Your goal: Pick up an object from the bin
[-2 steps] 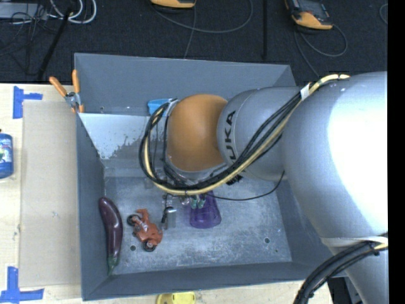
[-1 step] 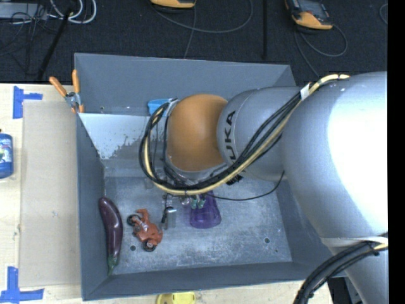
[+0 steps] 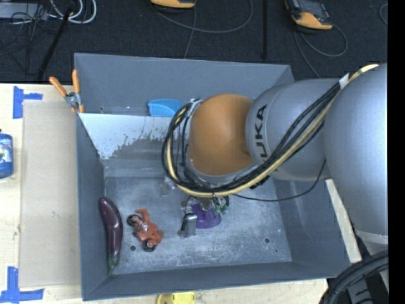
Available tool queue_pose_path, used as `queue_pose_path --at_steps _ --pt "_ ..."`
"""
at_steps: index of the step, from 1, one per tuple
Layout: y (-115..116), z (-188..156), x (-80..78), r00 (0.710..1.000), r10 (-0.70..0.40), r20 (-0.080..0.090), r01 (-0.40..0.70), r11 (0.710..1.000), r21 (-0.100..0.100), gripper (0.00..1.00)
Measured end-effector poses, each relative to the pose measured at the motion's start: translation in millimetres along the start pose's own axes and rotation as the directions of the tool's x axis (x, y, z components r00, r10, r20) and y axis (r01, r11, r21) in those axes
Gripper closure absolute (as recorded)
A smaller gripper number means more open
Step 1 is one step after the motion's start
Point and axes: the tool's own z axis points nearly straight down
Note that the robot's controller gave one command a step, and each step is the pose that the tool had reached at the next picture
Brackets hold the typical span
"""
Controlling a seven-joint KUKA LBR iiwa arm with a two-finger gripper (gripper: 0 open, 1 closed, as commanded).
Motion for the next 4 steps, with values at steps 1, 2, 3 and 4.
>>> queue_pose_path --at_steps 1,2,3,4 --pt "-13.3 -20.4 -5.5 1.000 -0.009 0.021 0.009 1.000 0.001 0.00" --pt "-57.1 -29.2 15.9 0.996 -0.085 0.006 0.085 0.996 -0.001 0.00" --pt "-94.4 -32.1 13.1 0.999 -0.042 0.016 0.042 0.999 0.004 0.00" --pt "-75.9 1.9 3.0 1.000 -0.017 0.013 0.017 1.000 0.001 0.00"
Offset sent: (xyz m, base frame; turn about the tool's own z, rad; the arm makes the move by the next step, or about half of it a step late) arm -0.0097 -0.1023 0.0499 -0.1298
